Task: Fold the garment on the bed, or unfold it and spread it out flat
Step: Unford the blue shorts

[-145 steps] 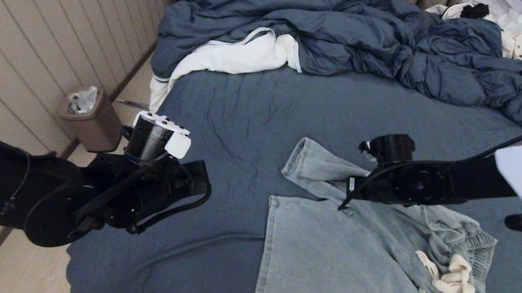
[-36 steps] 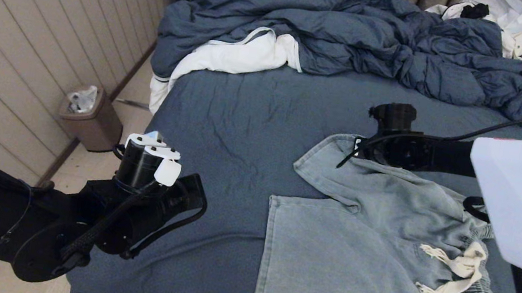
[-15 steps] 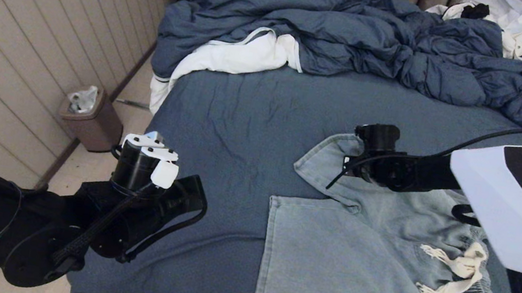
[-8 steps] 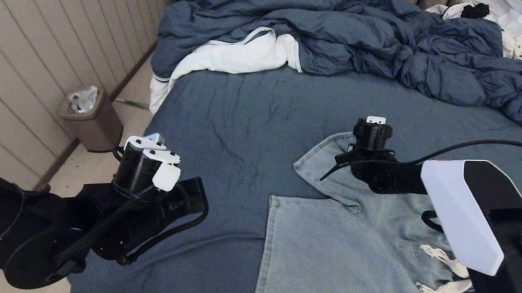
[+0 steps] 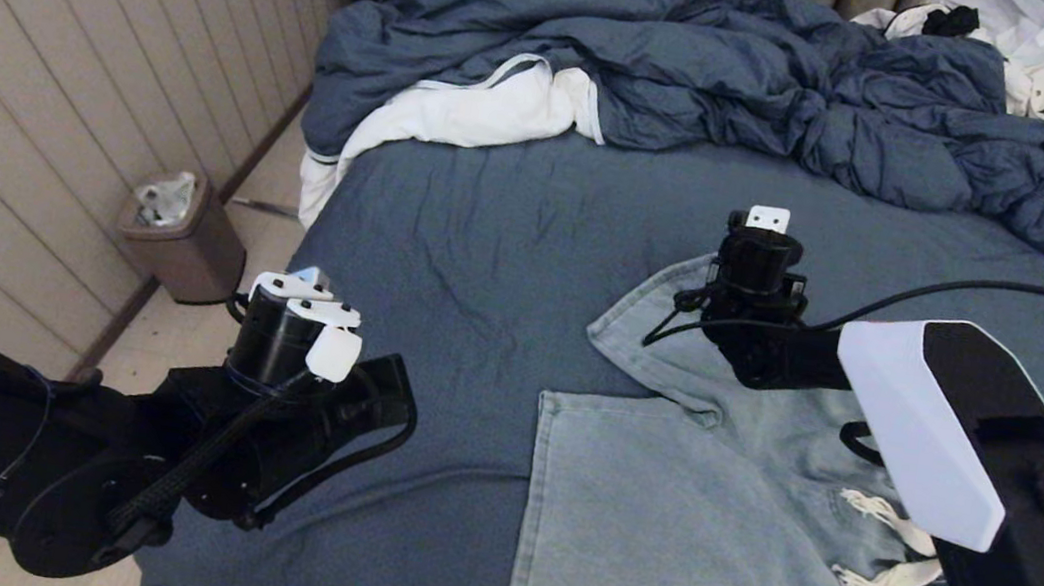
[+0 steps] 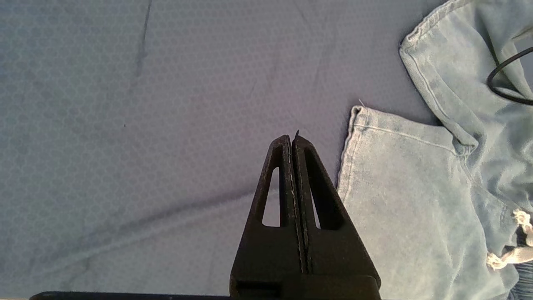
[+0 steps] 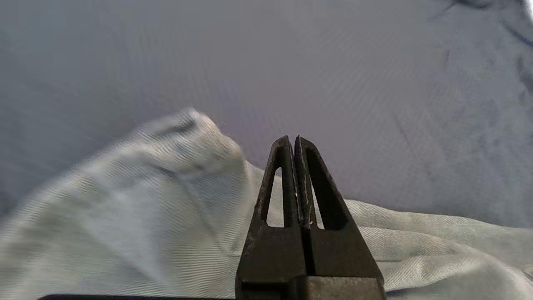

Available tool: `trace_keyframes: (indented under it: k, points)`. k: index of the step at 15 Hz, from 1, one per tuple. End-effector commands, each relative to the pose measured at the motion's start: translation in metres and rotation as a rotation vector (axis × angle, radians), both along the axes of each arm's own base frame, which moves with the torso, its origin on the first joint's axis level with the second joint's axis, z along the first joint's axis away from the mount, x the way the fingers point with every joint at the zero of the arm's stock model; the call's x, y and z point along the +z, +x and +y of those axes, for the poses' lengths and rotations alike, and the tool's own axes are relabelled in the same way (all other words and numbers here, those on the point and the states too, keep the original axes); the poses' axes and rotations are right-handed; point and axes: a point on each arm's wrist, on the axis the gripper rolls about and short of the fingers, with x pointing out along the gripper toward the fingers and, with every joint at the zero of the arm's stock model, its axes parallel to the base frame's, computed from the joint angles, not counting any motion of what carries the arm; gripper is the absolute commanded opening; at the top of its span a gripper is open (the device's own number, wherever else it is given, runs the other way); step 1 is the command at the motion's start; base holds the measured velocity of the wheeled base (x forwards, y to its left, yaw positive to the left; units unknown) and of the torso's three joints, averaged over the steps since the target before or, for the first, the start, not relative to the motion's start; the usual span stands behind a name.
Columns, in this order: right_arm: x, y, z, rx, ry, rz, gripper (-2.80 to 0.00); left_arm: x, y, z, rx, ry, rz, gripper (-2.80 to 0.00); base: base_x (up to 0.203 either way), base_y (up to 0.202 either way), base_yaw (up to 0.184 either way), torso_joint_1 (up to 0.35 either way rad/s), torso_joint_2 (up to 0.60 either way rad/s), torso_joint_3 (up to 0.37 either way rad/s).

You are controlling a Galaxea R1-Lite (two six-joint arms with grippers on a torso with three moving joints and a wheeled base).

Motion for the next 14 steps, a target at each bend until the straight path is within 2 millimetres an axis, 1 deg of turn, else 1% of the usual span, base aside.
trace_keyframes:
  k: [1, 3, 4, 5, 6, 7, 13, 14]
  points:
    - [-0.002, -0.01, 0.01, -0.005, -0.002, 0.018, -2.8, 0.0, 0.001, 0.0, 0.005, -0.004, -0.001, -2.8, 0.0, 0.0, 0.0, 0.0, 0.0, 0.0]
    - [-0.012, -0.027, 0.017, 0.029, -0.018, 0.095, -2.8, 0.0, 0.0, 0.0, 0.004, -0.003, 0.0, -2.8, 0.0, 0.0, 0.0, 0.0, 0.0, 0.0]
    - [-0.016, -0.04, 0.019, 0.068, -0.026, 0.14, -2.8, 0.0, 0.0, 0.0, 0.004, -0.003, 0.0, -2.8, 0.0, 0.0, 0.0, 0.0, 0.0, 0.0]
    - [-0.016, -0.051, 0.021, 0.112, -0.031, 0.172, -2.8, -0.001, 0.0, 0.0, 0.004, -0.002, 0.001, -2.8, 0.0, 0.0, 0.0, 0.0, 0.0, 0.0]
    - [-0.018, -0.058, 0.022, 0.147, -0.035, 0.194, -2.8, -0.001, 0.0, 0.0, 0.004, -0.002, 0.001, -2.8, 0.0, 0.0, 0.0, 0.0, 0.0, 0.0]
    - [-0.018, -0.059, 0.021, 0.159, -0.035, 0.195, -2.8, -0.001, 0.0, 0.0, 0.004, -0.002, 0.001, -2.8, 0.0, 0.0, 0.0, 0.0, 0.0, 0.0]
    - [-0.058, -0.044, 0.022, 0.159, -0.048, 0.269, -2.8, -0.001, 0.0, 0.0, 0.004, 0.0, 0.002, -2.8, 0.0, 0.0, 0.0, 0.0, 0.0, 0.0]
    - [-0.061, -0.044, 0.022, 0.159, -0.049, 0.274, -2.8, -0.001, 0.0, 0.0, 0.003, 0.001, 0.002, -2.8, 0.0, 0.0, 0.0, 0.0, 0.0, 0.0]
